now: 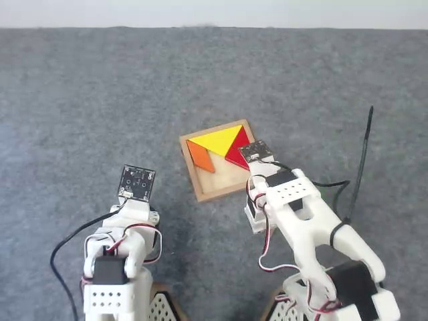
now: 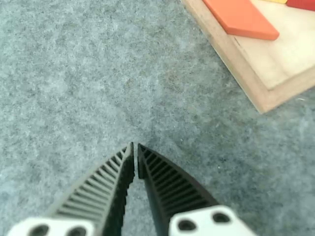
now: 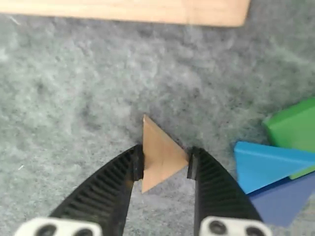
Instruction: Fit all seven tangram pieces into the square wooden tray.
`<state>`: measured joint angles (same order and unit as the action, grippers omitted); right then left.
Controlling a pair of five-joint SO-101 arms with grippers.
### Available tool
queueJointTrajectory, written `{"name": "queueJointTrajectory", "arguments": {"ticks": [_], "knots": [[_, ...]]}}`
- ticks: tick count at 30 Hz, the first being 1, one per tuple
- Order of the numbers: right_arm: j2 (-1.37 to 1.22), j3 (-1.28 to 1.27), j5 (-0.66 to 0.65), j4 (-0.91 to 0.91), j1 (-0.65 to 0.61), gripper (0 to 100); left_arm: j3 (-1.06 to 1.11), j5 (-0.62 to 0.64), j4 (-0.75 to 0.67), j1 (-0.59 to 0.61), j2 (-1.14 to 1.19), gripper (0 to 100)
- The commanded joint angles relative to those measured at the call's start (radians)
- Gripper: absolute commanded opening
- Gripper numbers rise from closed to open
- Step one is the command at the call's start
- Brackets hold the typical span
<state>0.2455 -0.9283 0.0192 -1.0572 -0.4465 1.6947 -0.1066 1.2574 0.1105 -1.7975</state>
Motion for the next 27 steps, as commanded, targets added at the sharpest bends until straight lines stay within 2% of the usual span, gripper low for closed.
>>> {"name": "queueJointTrajectory", "arguments": {"ticks": [1,9,14,19,27], "knots": [[0.038,0.068,0.002,-0.005,0.004,13.2,-0.012,0.009,0.005,0.003,-0.02,1],[0.025,0.321,-0.078,-0.186,0.05,13.2,-0.012,0.009,0.005,0.003,-0.02,1],[-0.038,0.5,-0.153,-0.219,0.062,13.2,-0.012,0.009,0.005,0.003,-0.02,1],[-0.283,0.736,-0.183,-0.219,0.056,13.2,-0.012,0.009,0.005,0.003,-0.02,1],[-0.723,1.206,-0.187,-0.272,-0.064,13.2,-0.012,0.009,0.005,0.003,-0.02,1]]}}
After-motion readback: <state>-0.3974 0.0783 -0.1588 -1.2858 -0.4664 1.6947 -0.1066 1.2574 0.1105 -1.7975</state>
